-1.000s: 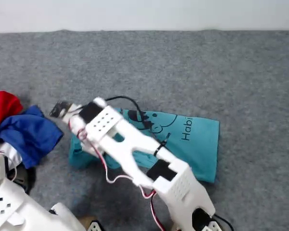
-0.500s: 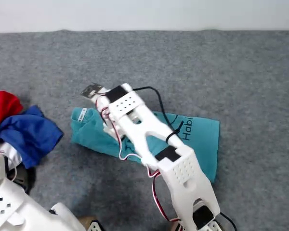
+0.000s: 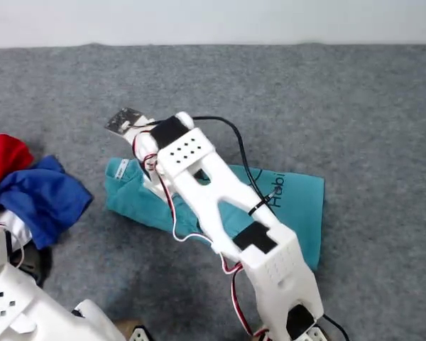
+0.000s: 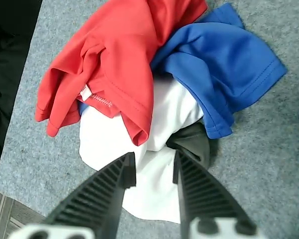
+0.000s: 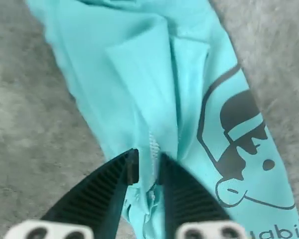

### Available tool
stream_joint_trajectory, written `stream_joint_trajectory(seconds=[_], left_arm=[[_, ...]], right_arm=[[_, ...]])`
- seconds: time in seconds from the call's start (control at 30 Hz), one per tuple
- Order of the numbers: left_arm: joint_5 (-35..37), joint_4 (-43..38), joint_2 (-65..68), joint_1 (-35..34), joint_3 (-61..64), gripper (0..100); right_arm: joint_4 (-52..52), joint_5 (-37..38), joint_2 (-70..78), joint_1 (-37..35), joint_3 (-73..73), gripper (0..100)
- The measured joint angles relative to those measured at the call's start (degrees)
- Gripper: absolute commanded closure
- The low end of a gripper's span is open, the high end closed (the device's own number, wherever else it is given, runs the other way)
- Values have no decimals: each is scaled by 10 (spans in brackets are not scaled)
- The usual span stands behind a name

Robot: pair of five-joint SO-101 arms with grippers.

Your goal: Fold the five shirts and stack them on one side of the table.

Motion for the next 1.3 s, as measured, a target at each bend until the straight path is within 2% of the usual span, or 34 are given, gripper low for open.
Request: stream_joint_trajectory(seconds=[0.27,0.4,0.6,0.73,0.83,1.03,1.17,1.3], left_arm=[[0,0,0,0,0,863],[0,0,0,0,0,863],[0,0,0,0,0,863],[0,0,0,0,0,863],[0,0,0,0,0,863],[0,0,0,19,0,863],[0,0,0,40,0,863],[0,0,0,44,0,863]], right_arm=[[-91,0,55,8,-1,990],[-129,0,116,60,0,990],[-117,0,128,113,-64,990],[-63,0,127,95,-121,990],[-26,0,127,53,-156,990],[-20,0,138,-25,-170,990],[-48,0,199,-2,-169,990],[-87,0,229,64,-193,990]])
